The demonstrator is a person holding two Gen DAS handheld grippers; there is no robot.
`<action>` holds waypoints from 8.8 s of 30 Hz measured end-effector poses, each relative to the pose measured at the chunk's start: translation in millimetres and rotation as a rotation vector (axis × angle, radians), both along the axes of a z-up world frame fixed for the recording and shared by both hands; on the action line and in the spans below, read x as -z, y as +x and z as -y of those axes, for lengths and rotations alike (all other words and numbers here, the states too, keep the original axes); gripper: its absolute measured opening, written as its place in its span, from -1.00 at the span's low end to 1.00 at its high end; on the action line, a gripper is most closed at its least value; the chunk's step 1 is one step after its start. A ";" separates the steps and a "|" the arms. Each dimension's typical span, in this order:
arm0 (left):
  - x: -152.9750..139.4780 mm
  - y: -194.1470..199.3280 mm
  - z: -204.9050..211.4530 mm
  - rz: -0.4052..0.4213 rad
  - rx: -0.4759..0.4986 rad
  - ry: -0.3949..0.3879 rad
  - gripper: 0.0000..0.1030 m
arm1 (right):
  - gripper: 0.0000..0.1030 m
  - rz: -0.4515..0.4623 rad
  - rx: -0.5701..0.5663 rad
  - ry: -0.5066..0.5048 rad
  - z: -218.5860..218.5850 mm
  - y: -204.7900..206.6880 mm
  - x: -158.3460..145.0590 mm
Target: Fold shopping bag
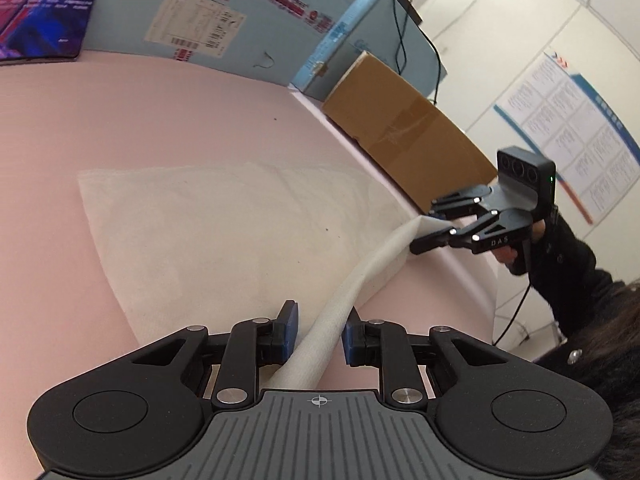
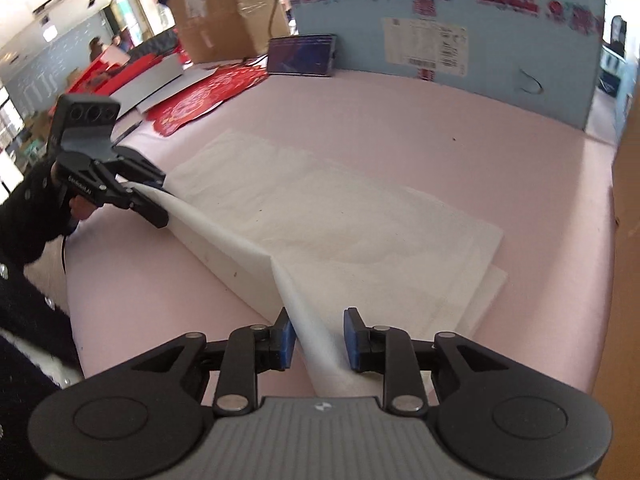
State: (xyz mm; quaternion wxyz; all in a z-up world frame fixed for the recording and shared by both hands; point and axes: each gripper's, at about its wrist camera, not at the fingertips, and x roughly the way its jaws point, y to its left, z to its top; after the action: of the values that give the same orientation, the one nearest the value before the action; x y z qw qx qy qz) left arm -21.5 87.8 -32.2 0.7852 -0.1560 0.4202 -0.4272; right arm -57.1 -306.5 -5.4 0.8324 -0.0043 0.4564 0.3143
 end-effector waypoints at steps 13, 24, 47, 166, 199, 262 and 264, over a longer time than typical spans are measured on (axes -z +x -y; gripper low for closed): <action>-11.0 -5.1 15.4 0.083 -0.059 0.135 -0.57 | 0.33 0.462 0.306 -0.242 -7.3 -73.9 -42.6; -2.1 3.9 4.2 0.008 -0.077 0.036 -0.57 | -0.41 0.509 0.373 -0.242 -115.6 -47.9 13.3; -54.5 -83.9 87.3 0.515 -0.209 0.361 -0.43 | -0.39 0.493 0.448 -0.368 -127.0 -39.8 35.0; -20.1 7.8 2.4 0.022 -0.273 0.188 -0.08 | -0.26 0.356 0.349 -0.635 -53.9 -2.3 21.0; -16.6 -13.1 110.6 0.392 -0.070 0.439 -0.39 | 0.11 0.565 0.067 -0.560 -69.0 -48.7 -6.3; 6.3 58.3 33.6 -0.144 -0.017 -0.015 -0.69 | 0.01 0.402 0.371 -0.584 -20.3 -19.9 -47.1; 6.9 59.9 33.4 -0.156 -0.020 -0.019 -0.69 | 0.09 0.502 0.307 -0.557 -41.3 -37.2 -50.3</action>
State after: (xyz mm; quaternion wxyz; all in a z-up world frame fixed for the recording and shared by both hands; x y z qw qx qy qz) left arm 38.3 54.5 -39.1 0.7529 -0.2004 0.4743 -0.4100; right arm -94.3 -265.2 44.9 0.9223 -0.2379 0.3020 0.0400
